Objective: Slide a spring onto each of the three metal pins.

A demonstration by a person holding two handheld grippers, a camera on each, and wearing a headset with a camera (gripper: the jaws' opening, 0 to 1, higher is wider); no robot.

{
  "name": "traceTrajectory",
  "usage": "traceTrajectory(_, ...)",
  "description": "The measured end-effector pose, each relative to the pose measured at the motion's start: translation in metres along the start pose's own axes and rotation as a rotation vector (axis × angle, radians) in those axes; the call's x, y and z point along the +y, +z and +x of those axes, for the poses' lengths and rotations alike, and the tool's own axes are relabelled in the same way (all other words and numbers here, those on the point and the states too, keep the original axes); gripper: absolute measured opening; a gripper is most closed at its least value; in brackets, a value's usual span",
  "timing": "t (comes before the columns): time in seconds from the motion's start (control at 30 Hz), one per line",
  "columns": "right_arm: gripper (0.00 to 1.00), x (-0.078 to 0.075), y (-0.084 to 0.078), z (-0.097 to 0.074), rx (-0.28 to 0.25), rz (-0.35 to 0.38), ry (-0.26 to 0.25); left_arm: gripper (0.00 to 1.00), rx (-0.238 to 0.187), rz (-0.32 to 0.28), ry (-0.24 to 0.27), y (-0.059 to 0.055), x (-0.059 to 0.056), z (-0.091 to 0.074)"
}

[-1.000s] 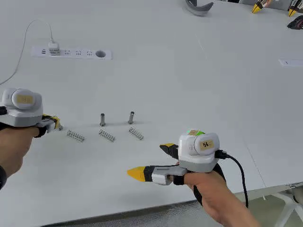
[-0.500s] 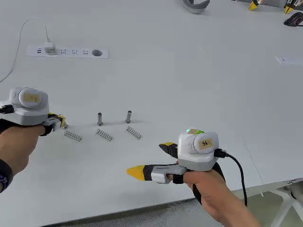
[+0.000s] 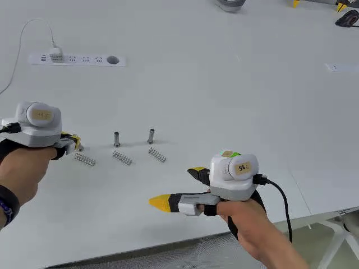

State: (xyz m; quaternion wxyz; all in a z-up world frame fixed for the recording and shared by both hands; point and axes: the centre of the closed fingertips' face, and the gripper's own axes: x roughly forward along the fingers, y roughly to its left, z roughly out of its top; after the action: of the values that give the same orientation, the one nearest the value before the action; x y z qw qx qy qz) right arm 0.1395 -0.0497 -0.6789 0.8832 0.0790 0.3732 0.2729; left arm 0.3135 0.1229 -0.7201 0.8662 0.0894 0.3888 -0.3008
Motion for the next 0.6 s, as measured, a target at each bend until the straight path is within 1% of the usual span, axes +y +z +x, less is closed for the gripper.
traceTrajectory(0.2,0.85,0.0001,-0.0004,0.0002,0.002,0.000,0.001,0.08,-0.014,0.028,0.005,0.0001,-0.0023,-0.0004)
traceTrajectory(0.33,0.85,-0.0006,-0.0004,0.0005,0.002,0.000,0.000,0.08,-0.012,0.042,0.006,0.0001,-0.0034,-0.0005)
traceTrajectory(0.6,0.85,0.0012,-0.0003,0.0013,0.004,-0.002,0.004,0.08,-0.008,0.046,0.010,-0.0004,-0.0033,-0.0010)
